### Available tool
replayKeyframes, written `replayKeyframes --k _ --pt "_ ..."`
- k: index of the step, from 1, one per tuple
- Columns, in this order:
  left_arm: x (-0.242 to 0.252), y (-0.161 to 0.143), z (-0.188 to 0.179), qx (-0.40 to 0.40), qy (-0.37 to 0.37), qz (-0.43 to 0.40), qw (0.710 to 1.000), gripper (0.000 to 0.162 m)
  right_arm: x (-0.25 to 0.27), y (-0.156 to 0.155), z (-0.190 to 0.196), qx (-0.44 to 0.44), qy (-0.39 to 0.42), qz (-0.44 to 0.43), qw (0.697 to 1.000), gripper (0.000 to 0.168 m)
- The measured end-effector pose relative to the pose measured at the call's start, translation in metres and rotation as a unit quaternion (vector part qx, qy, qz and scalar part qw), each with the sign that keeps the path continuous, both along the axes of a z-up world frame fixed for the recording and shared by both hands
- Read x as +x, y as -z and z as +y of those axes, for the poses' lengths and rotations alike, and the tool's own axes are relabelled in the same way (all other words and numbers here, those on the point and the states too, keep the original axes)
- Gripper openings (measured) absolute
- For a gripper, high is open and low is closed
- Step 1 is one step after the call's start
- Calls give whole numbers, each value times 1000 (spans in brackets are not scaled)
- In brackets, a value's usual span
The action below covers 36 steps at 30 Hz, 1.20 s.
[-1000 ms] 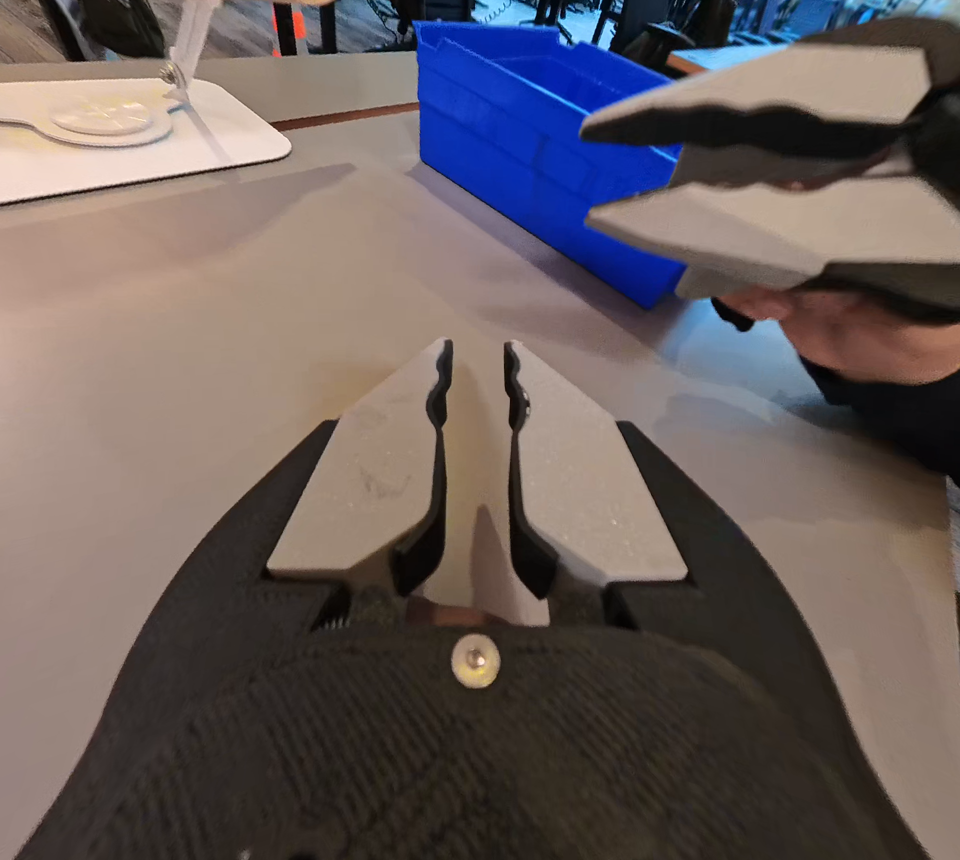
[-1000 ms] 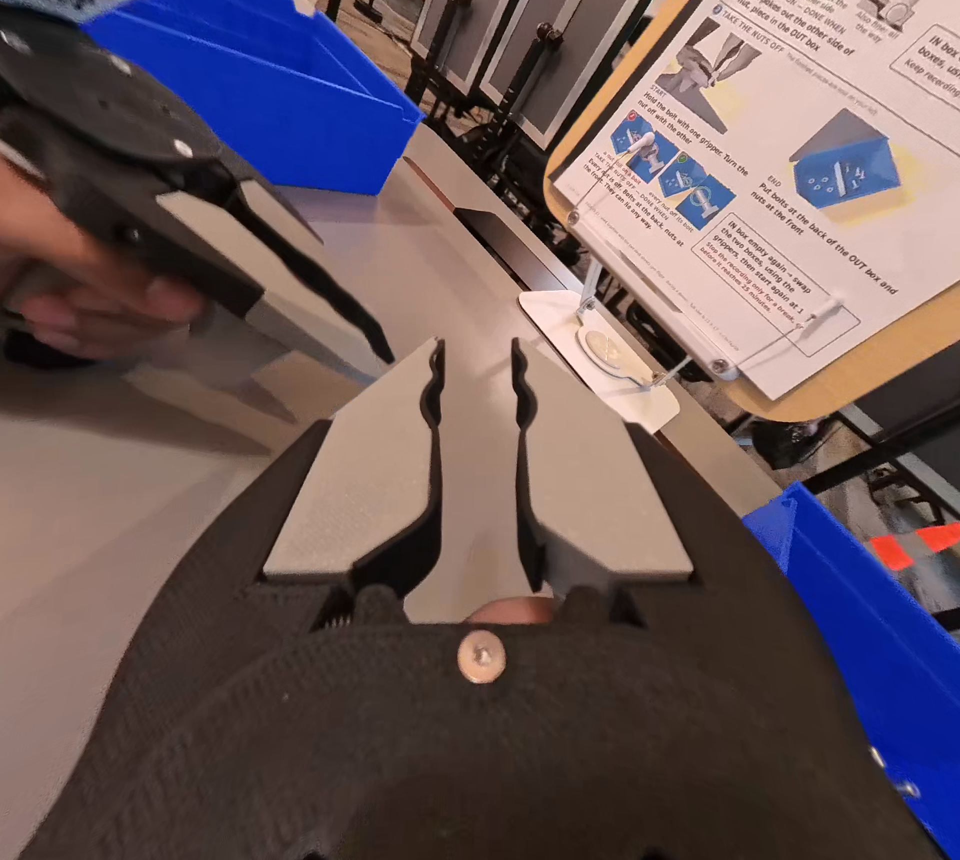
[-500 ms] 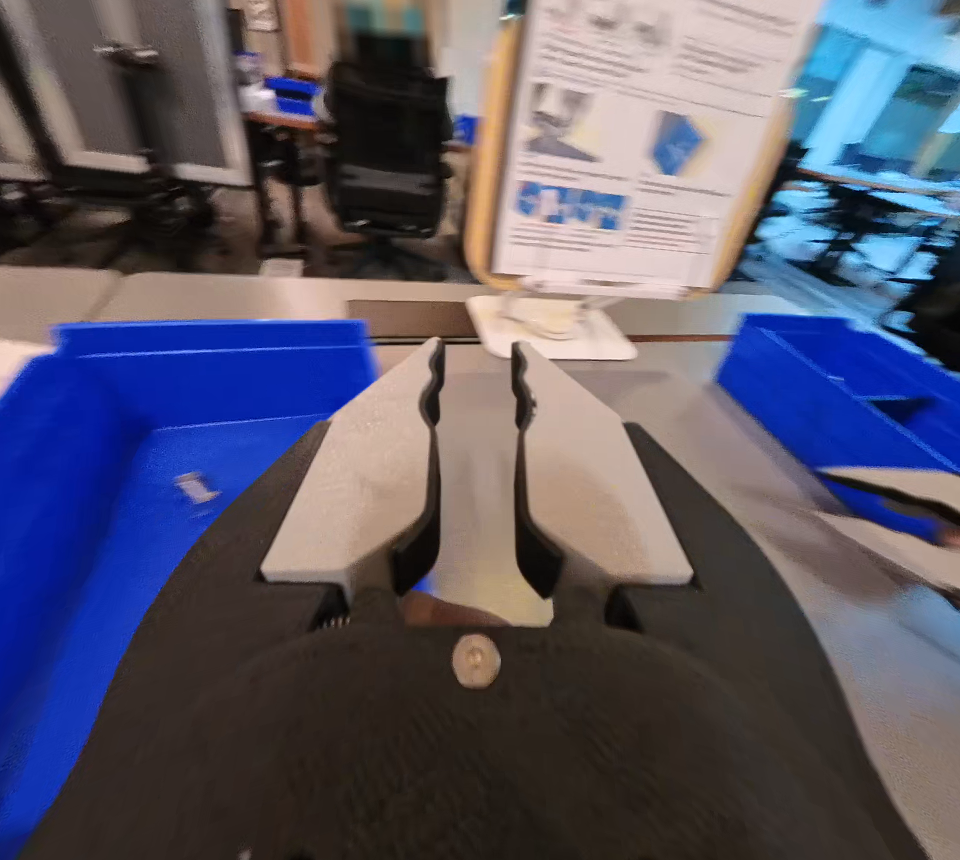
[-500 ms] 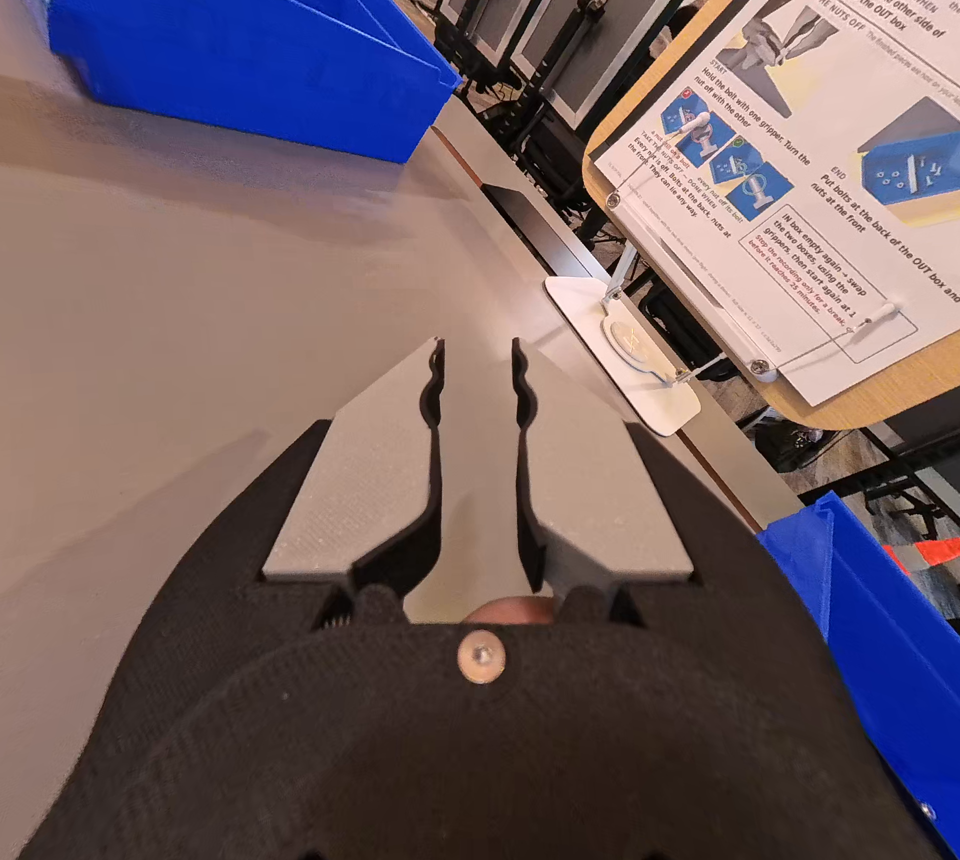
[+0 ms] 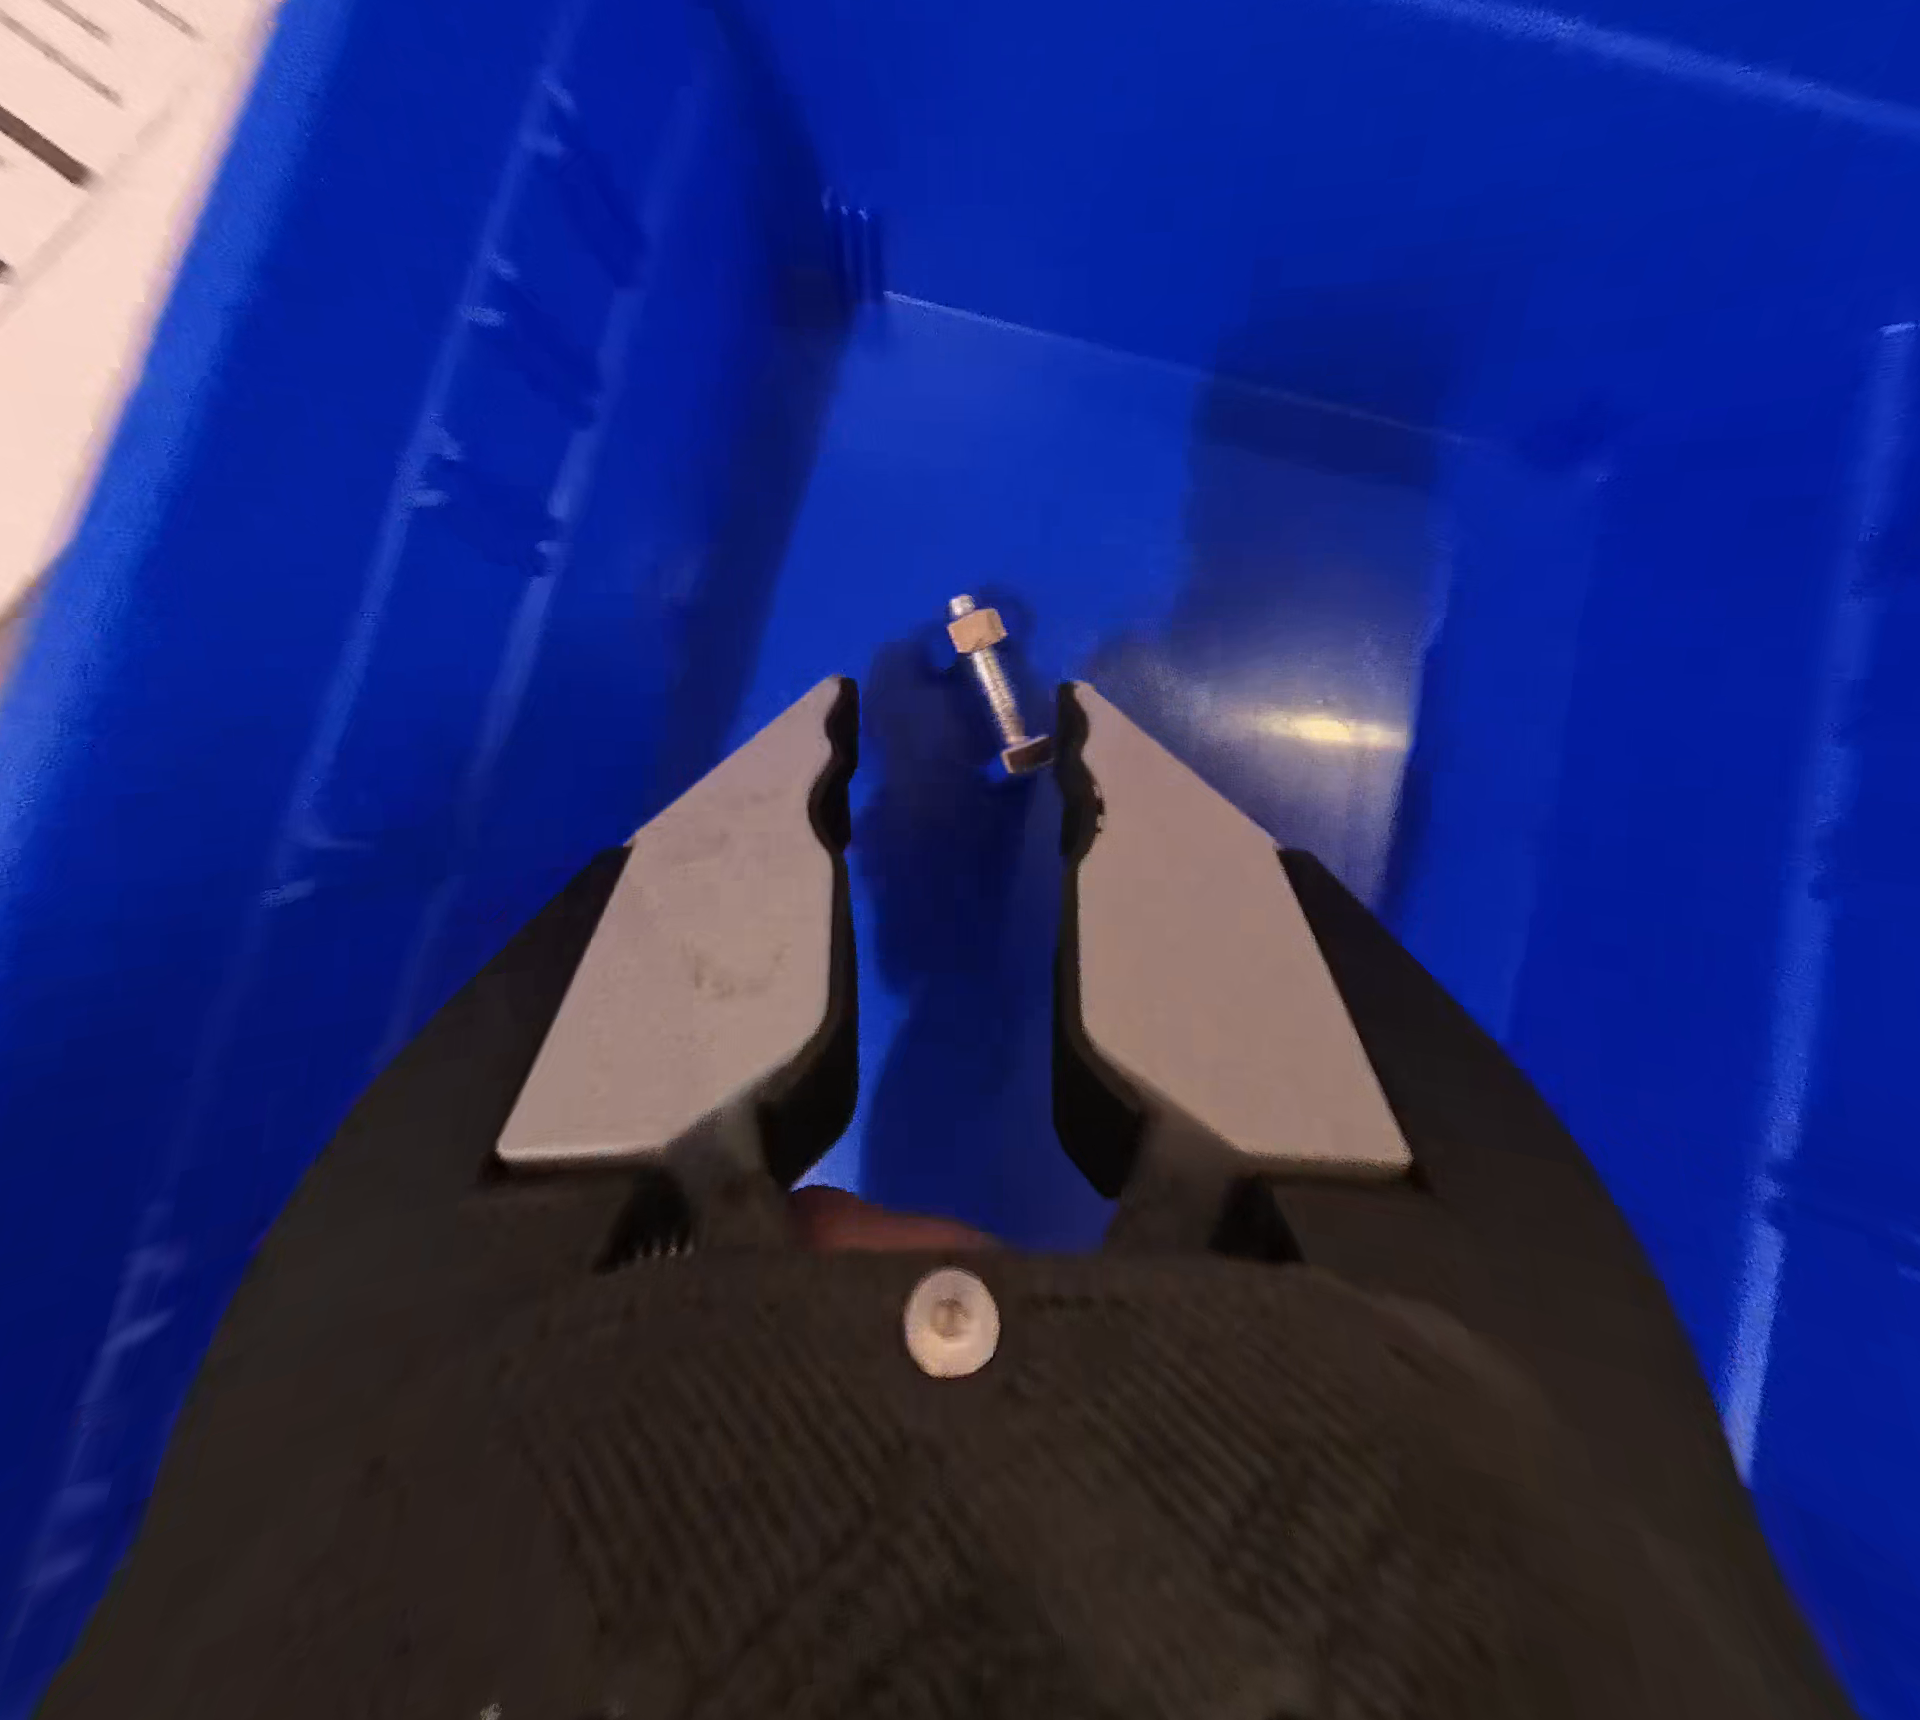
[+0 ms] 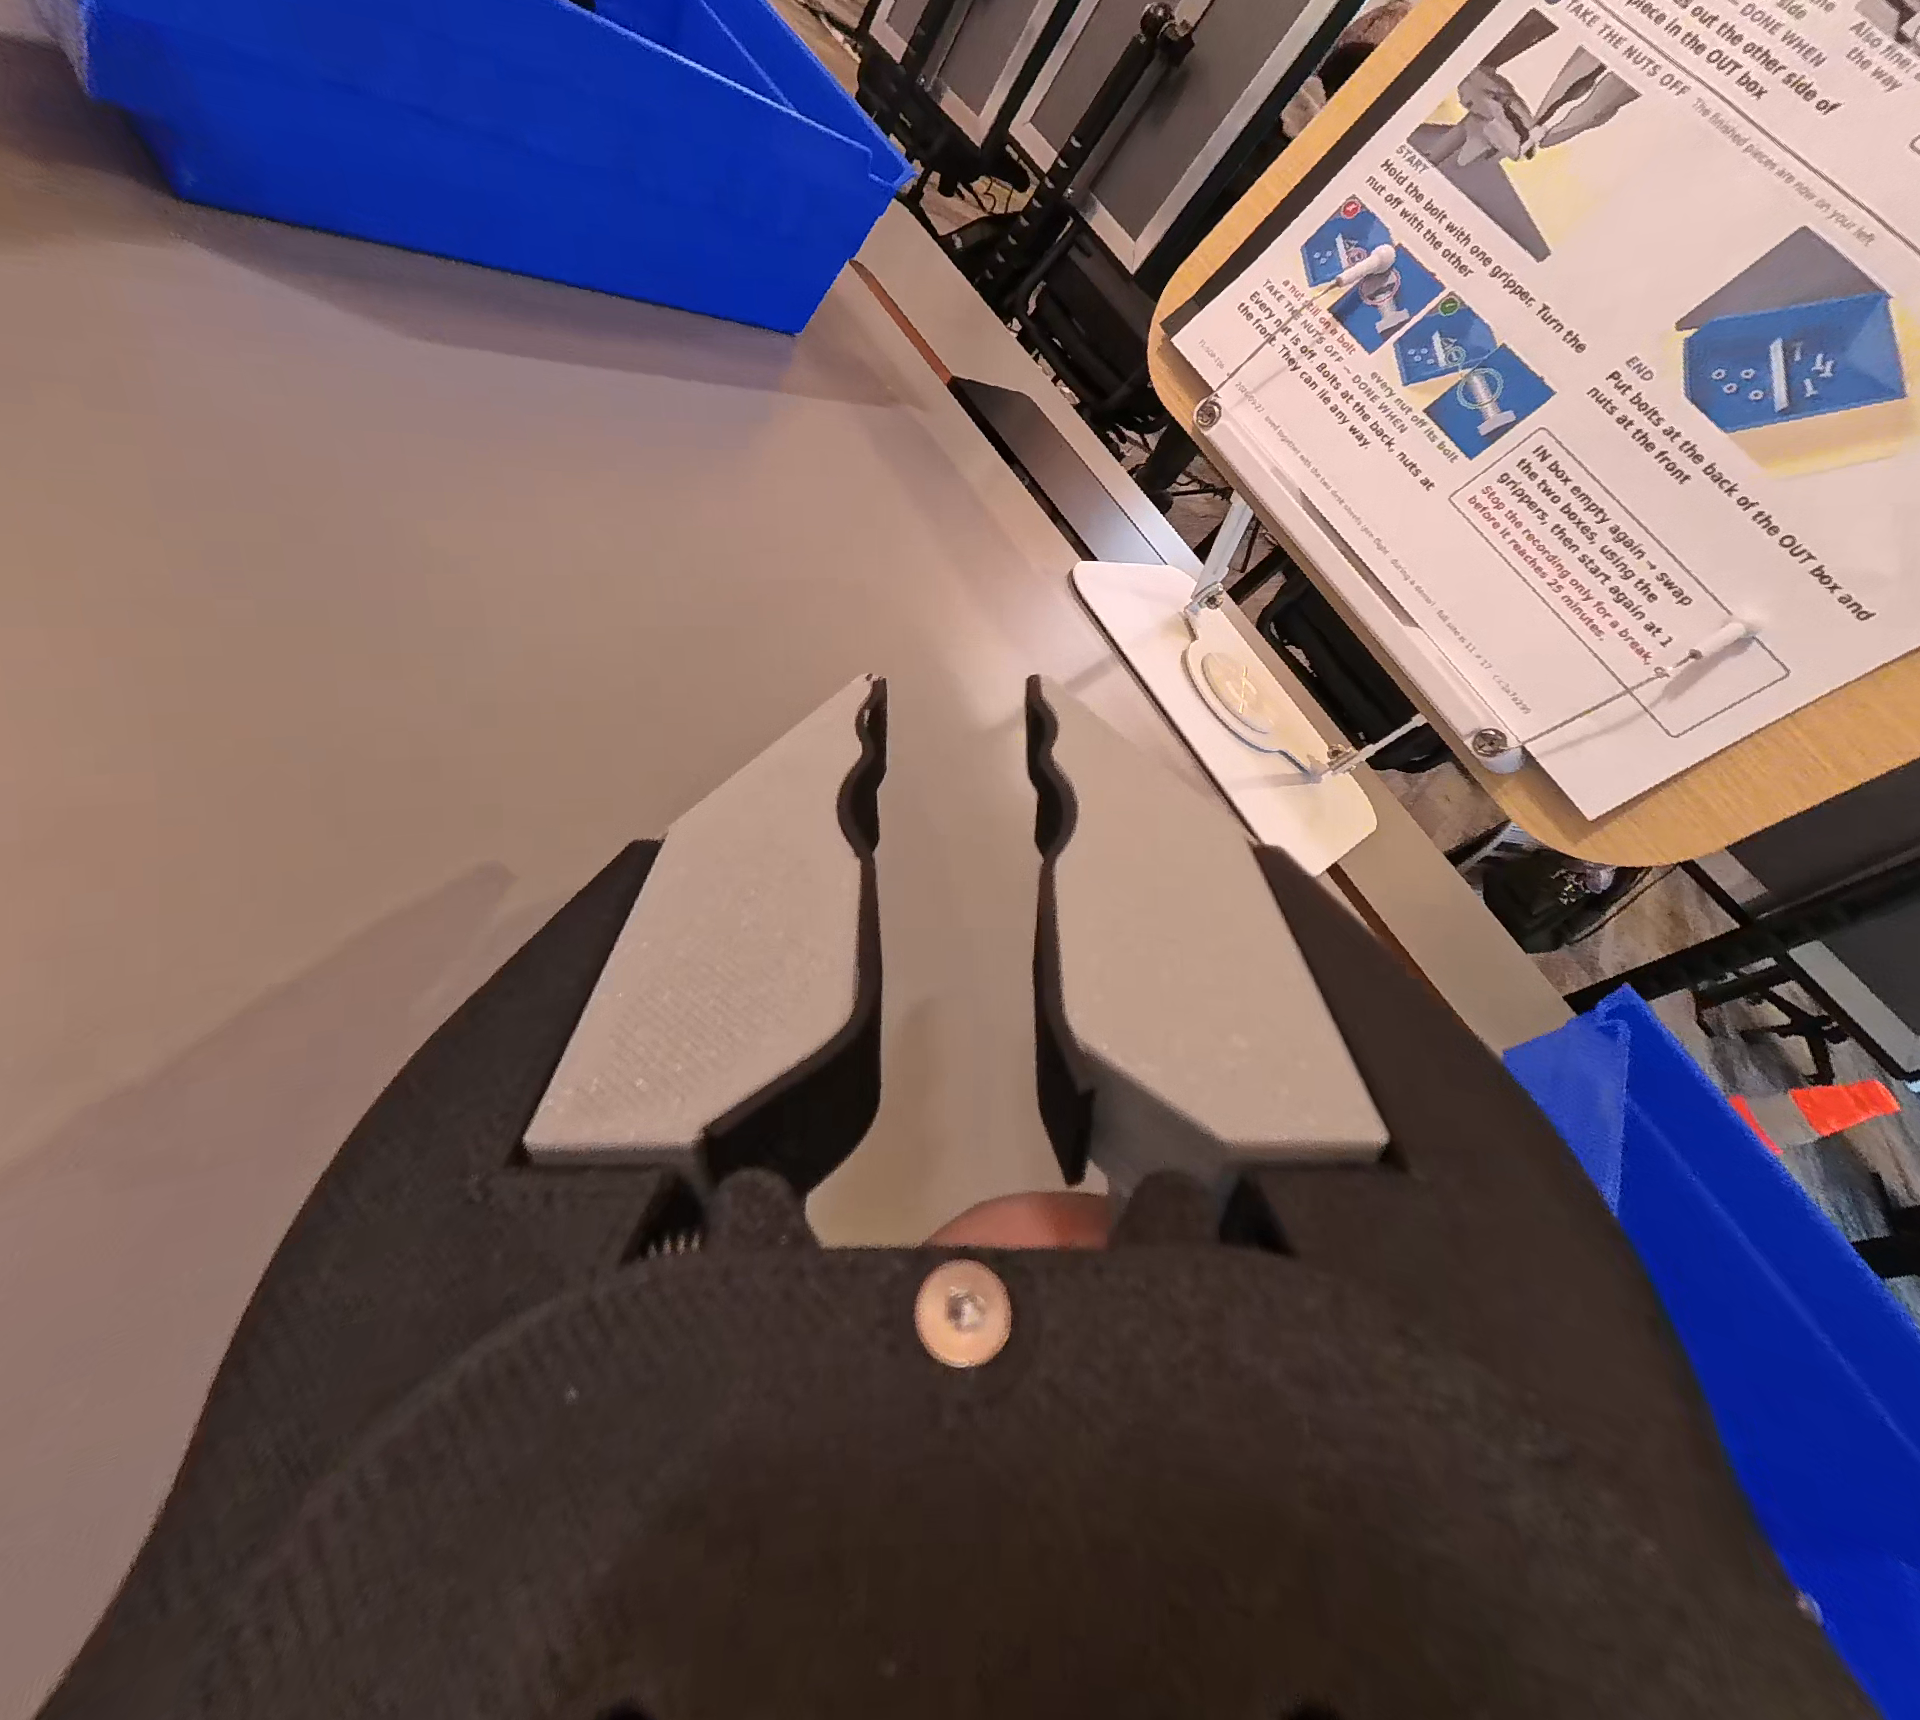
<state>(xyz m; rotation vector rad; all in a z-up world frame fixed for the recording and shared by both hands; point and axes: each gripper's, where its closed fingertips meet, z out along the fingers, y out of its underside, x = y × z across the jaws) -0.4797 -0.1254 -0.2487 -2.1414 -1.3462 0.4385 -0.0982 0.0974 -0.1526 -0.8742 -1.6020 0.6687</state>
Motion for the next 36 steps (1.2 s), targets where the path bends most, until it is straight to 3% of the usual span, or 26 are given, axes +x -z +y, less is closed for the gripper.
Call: replayKeyframes --k 2,3,7,9,12,14,17,19,21,28,32,36 --pt "-3 12 4 -10 7 3 1000 32 1 -2 0 4 0 3 1000 24" --pt "-5 12 4 -21 16 20 999 10 1 -3 0 6 0 4 1000 24" --pt "-3 12 5 -41 48 6 998 8 2 -2 0 13 -2 3 1000 23" --pt "-3 1 10 -4 58 15 998 8 2 -1 0 11 -2 1 1000 23" --pt "14 -38 35 95 123 47 987 8 2 0 1 -15 -8 -2 1000 21" --pt "51 -78 64 173 248 83 950 7 2 0 2 -50 -14 -9 999 19" --pt "125 -131 89 208 405 171 874 8 2 -1 -6 -137 -55 -23 989 17" --pt "181 -154 104 224 471 209 828 7 5 -7 -16 -202 -97 -24 974 18" --pt "232 -164 122 231 501 226 803 7 8 -16 -21 -252 -124 -18 960 21" --pt "386 -144 186 291 555 258 736 7 29 -65 -20 -362 -183 53 912 18" --pt "405 -136 205 304 547 306 718 7 24 -53 -7 -400 -162 30 902 32" --pt "410 -124 207 293 548 322 714 7 19 -39 -18 -416 -179 -8 892 34"
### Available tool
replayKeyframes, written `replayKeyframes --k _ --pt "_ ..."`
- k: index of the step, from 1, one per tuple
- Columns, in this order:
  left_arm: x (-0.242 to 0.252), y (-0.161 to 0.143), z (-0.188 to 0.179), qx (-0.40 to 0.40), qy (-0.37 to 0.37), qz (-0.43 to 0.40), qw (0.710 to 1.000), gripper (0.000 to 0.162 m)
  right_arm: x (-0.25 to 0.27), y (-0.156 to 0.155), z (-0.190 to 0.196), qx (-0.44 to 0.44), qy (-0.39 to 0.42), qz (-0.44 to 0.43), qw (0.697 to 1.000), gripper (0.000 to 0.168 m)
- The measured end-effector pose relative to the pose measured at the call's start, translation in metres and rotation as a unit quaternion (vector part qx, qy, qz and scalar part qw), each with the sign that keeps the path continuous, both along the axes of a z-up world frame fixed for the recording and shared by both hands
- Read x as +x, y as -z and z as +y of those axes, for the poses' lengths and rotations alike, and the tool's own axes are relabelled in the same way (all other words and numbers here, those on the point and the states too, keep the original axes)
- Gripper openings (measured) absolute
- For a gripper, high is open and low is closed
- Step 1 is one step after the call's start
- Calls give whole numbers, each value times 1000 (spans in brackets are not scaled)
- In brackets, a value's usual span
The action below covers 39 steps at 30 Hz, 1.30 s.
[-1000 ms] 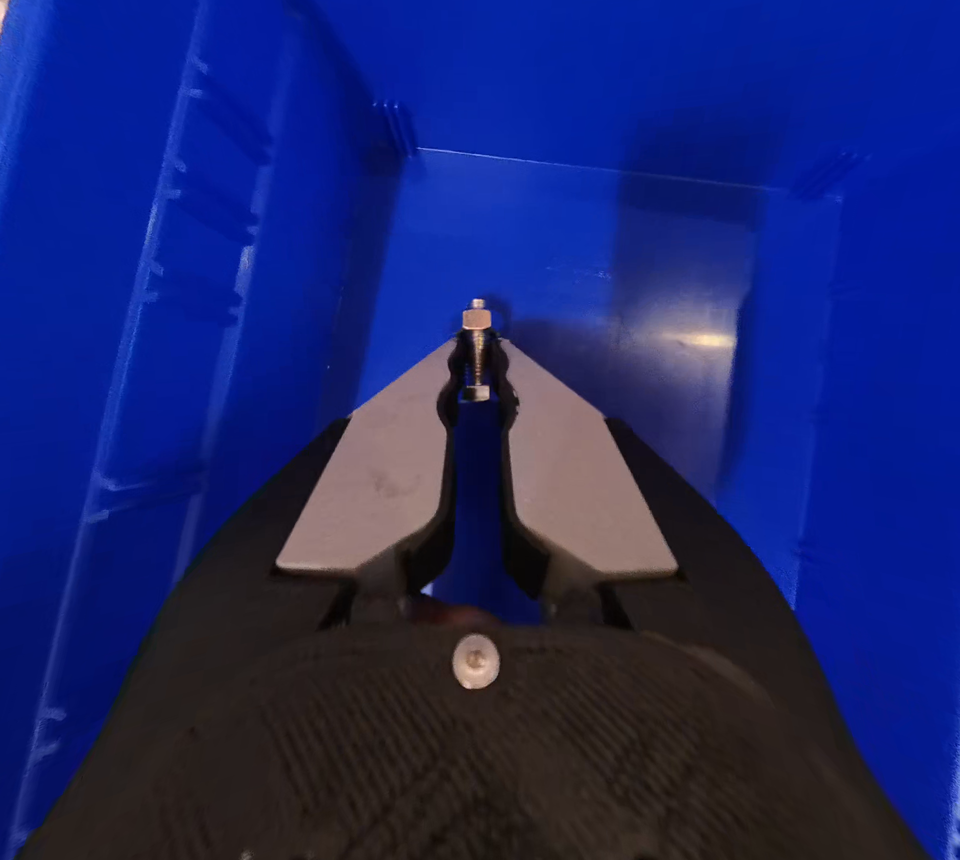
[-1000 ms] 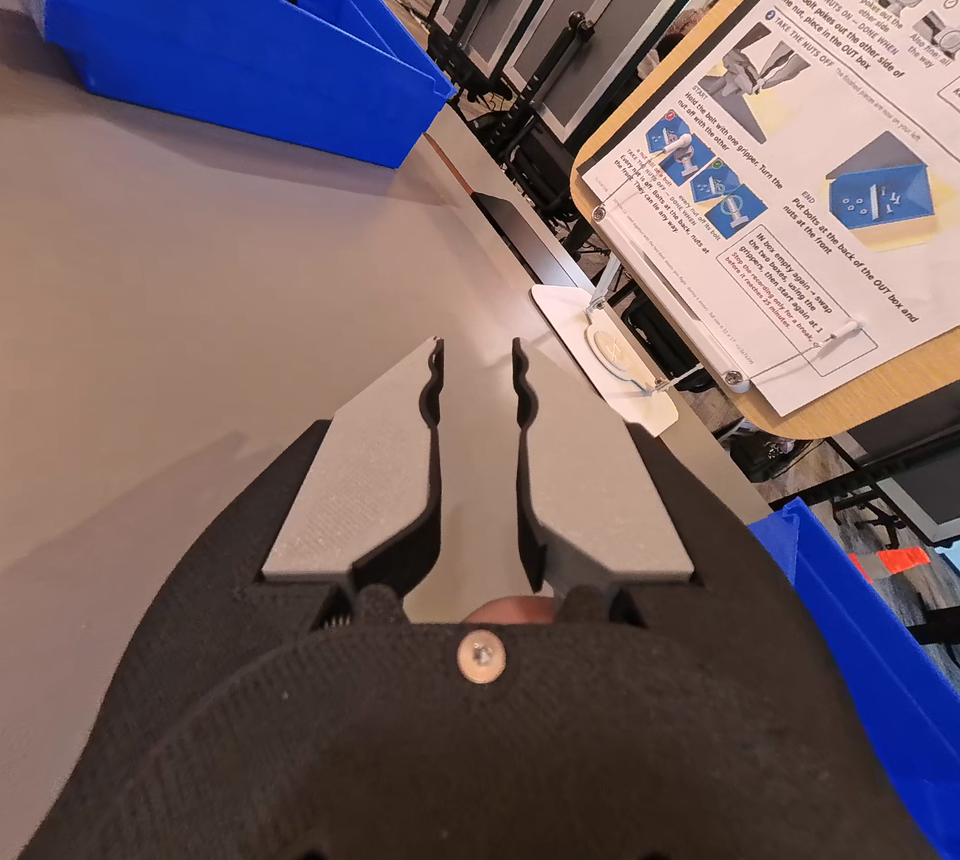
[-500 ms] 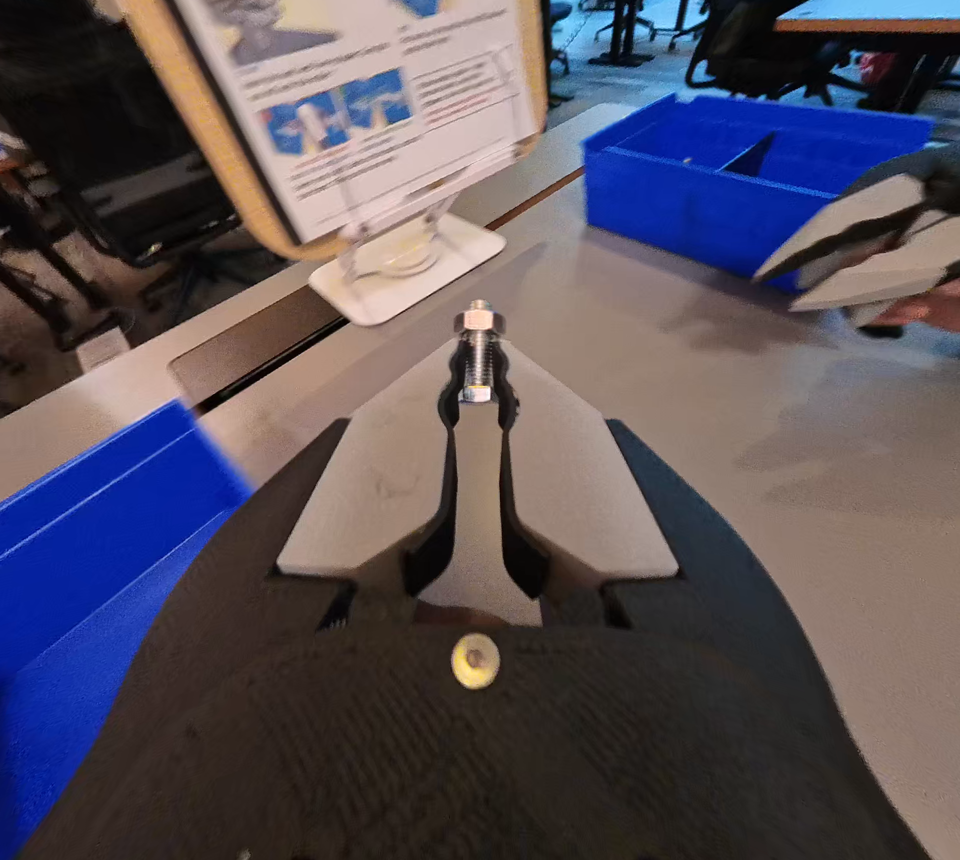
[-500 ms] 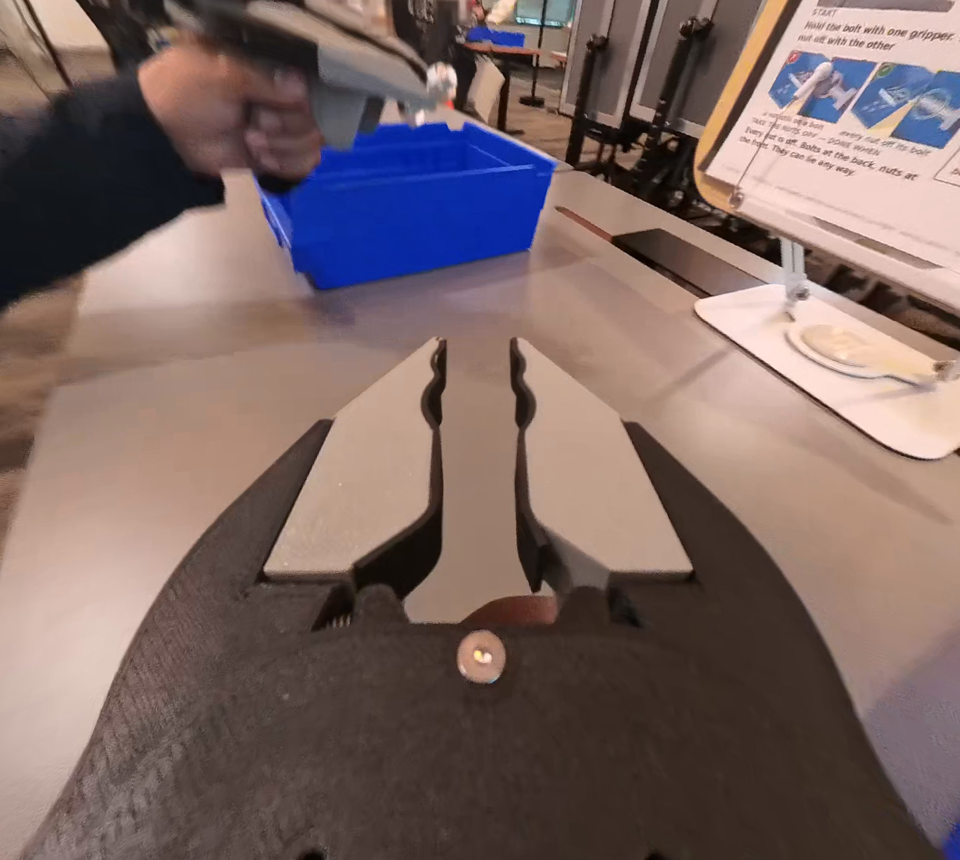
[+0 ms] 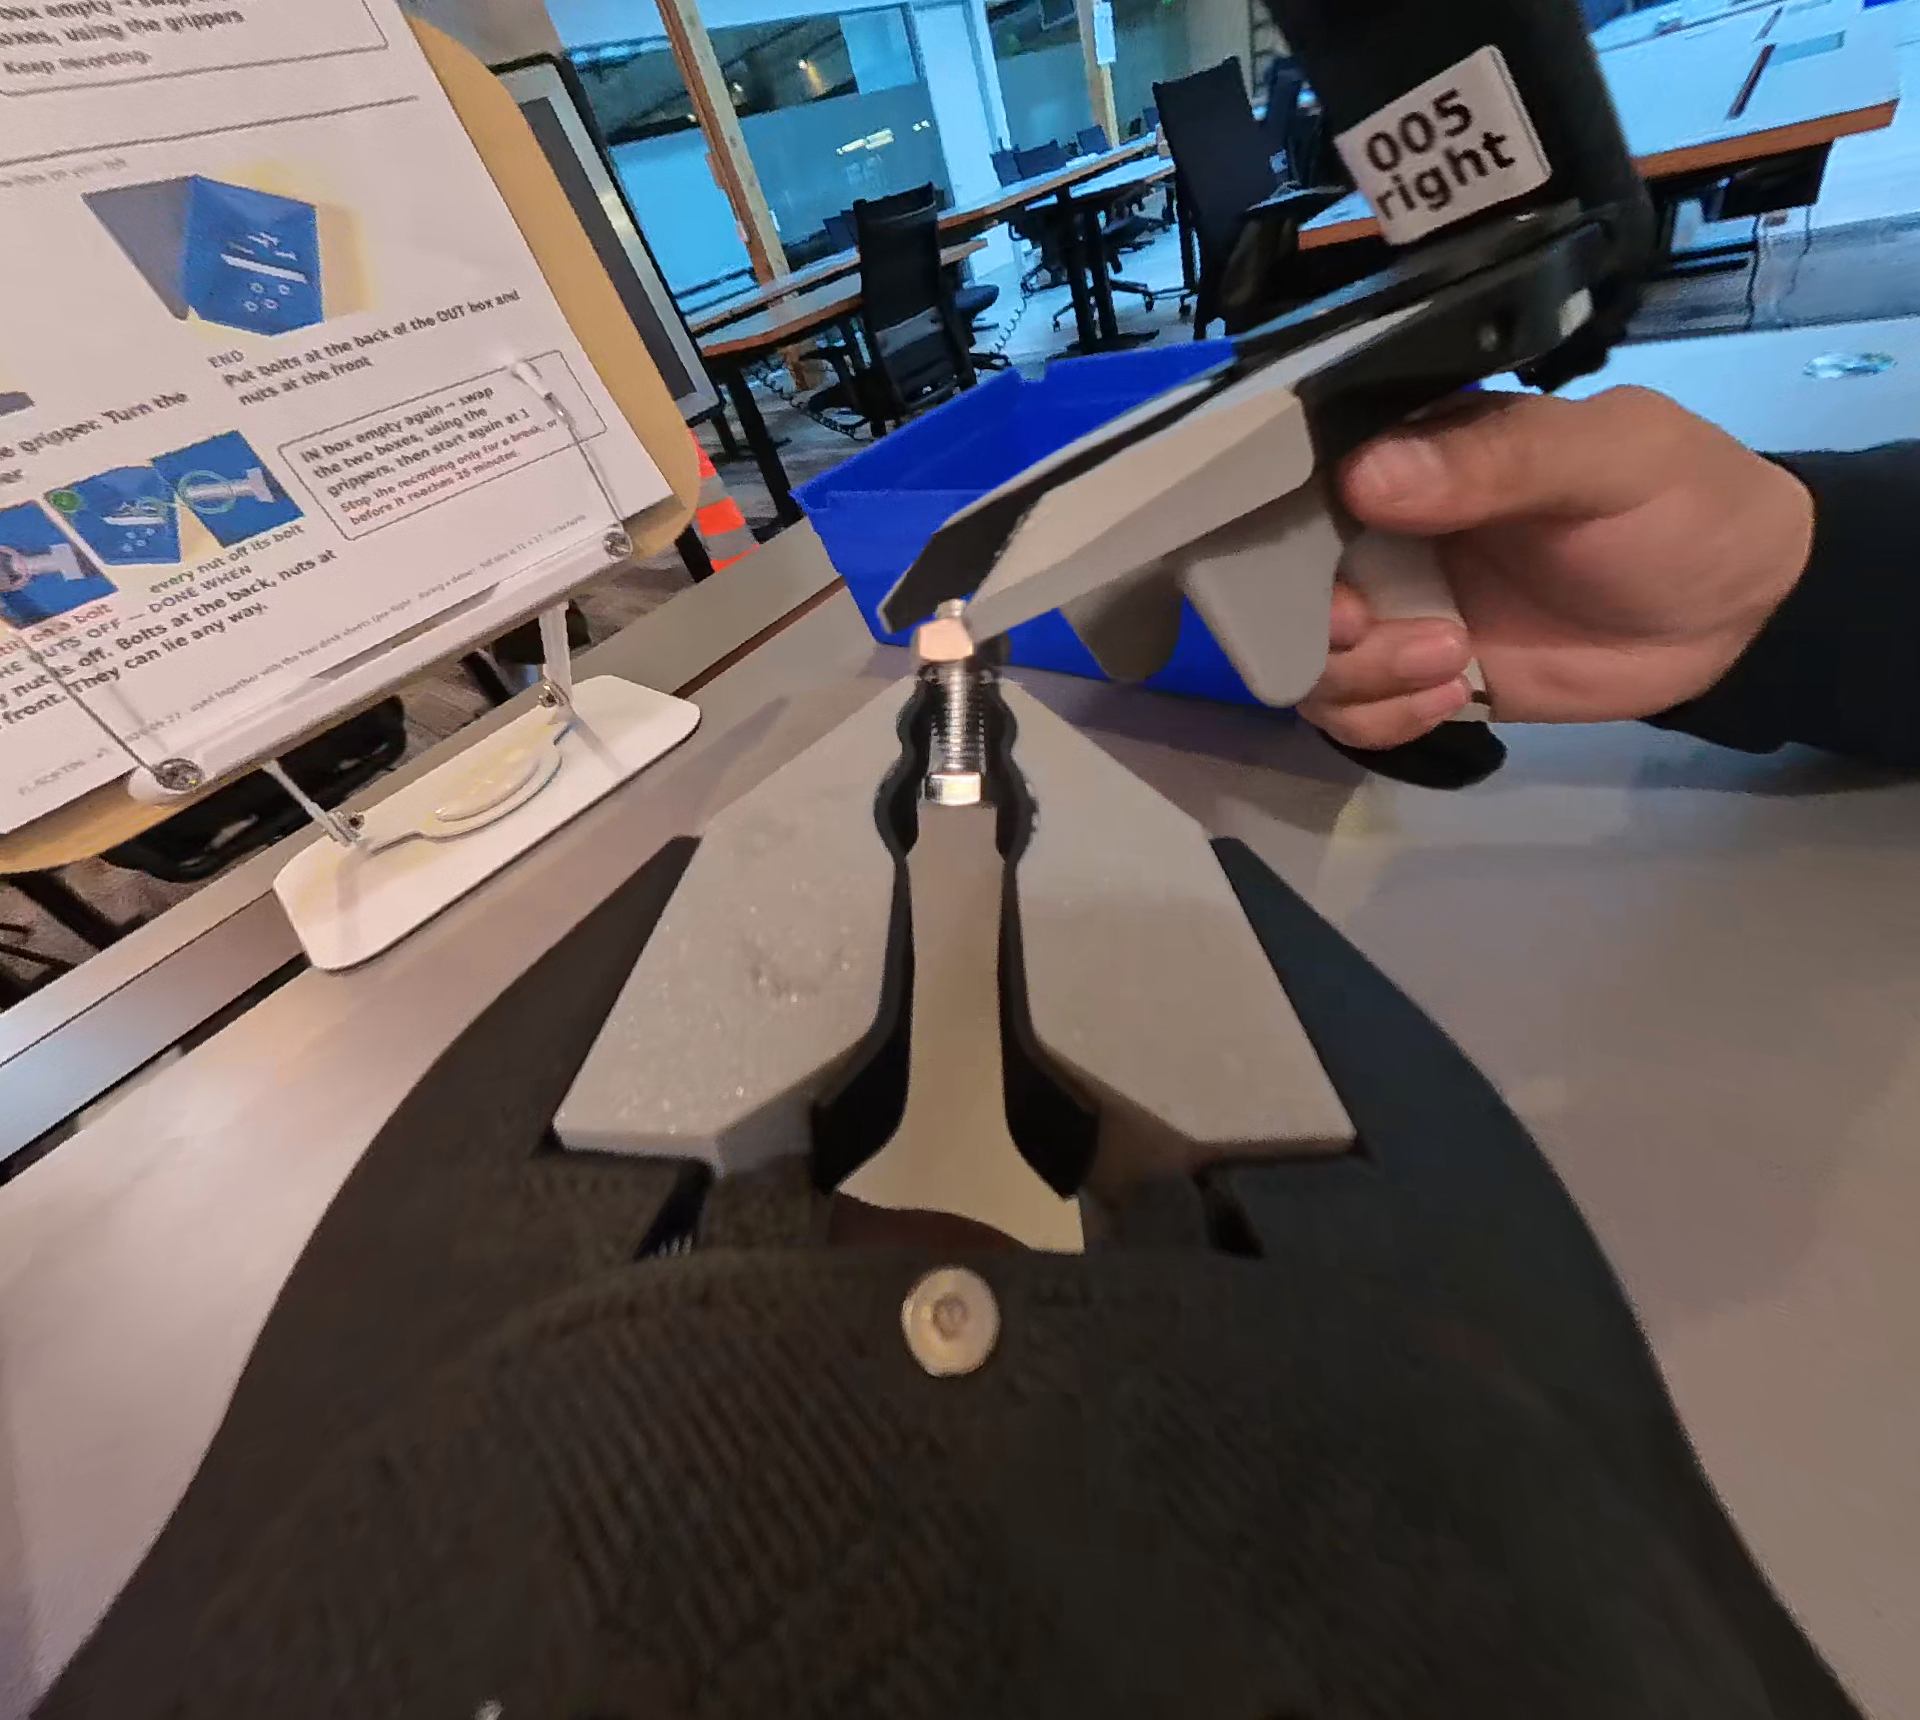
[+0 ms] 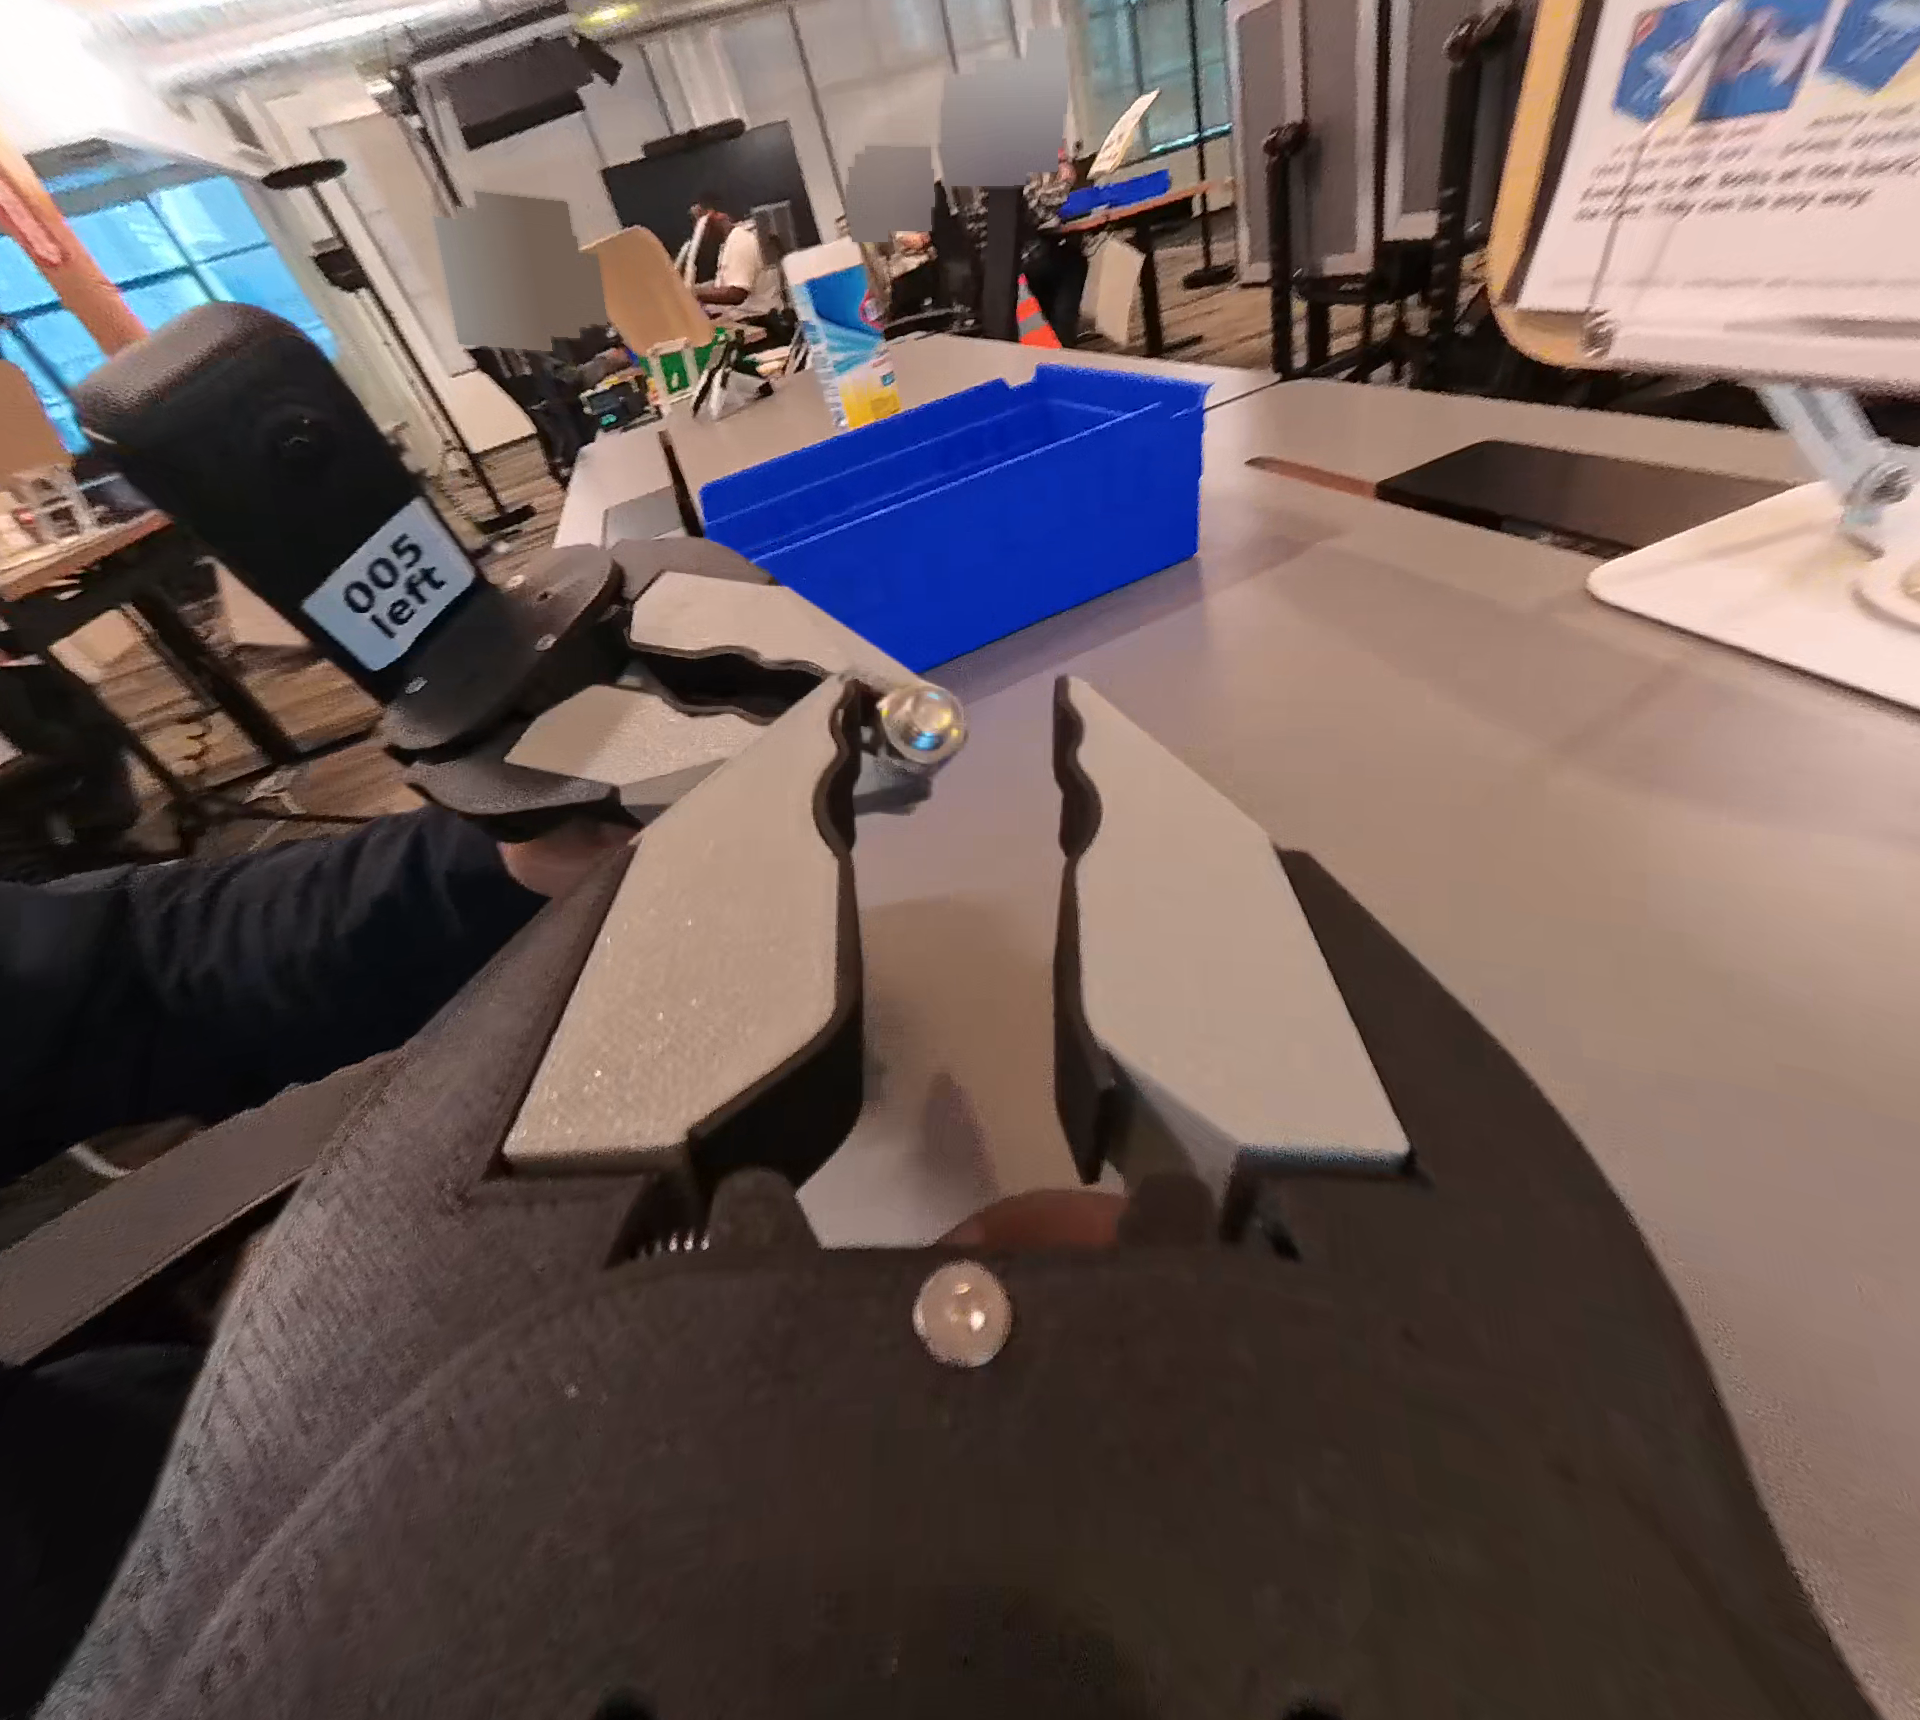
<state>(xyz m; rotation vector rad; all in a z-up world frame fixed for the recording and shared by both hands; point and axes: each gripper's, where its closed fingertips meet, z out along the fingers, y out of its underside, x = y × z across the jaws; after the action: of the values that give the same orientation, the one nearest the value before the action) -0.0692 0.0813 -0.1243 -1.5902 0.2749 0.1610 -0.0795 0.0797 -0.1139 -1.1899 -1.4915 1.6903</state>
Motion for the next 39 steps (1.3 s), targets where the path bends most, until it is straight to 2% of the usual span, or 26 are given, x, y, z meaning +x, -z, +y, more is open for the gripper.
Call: replayKeyframes --k 3,5,12,15,19,26,32,39 --pt "0 8 0 -10 -1 -2 1000 7 -2 10 -14 -7 -31 -21 999 25" --pt "-3 12 0 -20 -6 0 1000 7 -4 14 -12 0 -24 -31 999 15" --pt "-7 28 3 -46 -19 -7 999 7 -7 26 -5 67 7 -51 996 14" --pt "-12 36 5 -64 -41 12 997 15 -7 30 -4 93 11 -54 994 14" --pt "-12 41 6 -77 -41 6 996 17 -8 34 -7 93 6 -56 994 14" --pt "-10 46 6 -97 -22 -19 995 7 -9 35 -9 130 10 -49 990 14" --pt "-13 49 6 -99 -36 -3 994 7 -12 41 0 138 32 -66 988 14" --pt "-12 46 5 -94 -24 -27 995 7 -10 39 1 115 22 -65 991 14"
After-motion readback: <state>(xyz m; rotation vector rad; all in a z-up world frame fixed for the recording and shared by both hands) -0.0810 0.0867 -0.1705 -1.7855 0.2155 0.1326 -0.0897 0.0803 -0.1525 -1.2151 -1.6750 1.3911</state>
